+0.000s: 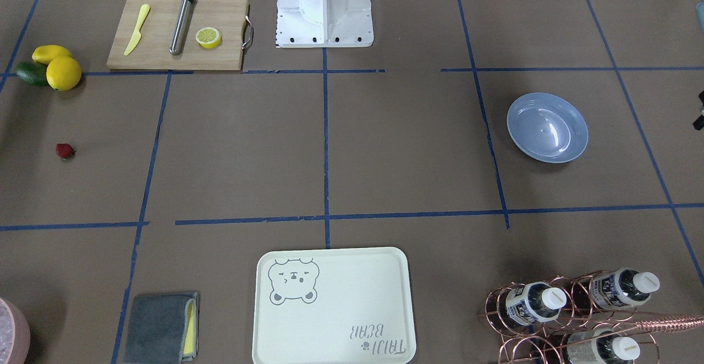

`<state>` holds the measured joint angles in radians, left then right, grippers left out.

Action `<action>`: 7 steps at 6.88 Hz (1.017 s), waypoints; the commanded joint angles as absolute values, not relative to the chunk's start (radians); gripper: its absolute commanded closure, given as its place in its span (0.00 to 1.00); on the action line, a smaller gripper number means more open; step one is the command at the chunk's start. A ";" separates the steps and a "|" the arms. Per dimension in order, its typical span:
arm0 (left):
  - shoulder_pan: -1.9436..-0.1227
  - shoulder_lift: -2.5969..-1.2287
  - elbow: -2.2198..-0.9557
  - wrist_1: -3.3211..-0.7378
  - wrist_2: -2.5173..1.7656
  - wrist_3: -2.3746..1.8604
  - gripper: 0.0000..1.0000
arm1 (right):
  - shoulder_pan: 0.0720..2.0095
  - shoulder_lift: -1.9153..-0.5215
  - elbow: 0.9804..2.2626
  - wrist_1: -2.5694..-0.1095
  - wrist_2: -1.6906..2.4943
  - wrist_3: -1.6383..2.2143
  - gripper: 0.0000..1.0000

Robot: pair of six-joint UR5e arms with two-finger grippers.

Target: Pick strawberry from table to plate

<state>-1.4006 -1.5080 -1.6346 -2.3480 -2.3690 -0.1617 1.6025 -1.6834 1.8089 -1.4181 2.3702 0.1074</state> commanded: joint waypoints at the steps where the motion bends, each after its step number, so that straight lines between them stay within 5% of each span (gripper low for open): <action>1: -1.216 -1.439 -1.614 -2.437 -2.209 -0.340 0.00 | 1.600 -1.698 1.792 -1.336 2.368 0.103 0.00; 2: -1.151 -1.424 -1.585 -2.509 -2.145 -0.454 0.03 | 1.600 -1.703 1.792 -1.336 2.372 0.104 0.00; 3: -1.102 -1.410 -1.544 -2.607 -2.143 -0.624 0.28 | 1.600 -1.713 1.792 -1.335 2.372 0.100 0.00; 4: -1.024 -1.407 -1.485 -2.725 -2.137 -0.773 0.42 | 1.600 -1.715 1.792 -1.328 2.370 0.100 0.00; 7: -0.939 -1.393 -1.456 -2.809 -2.138 -0.844 0.42 | 1.600 -1.727 1.792 -1.318 2.372 0.097 0.00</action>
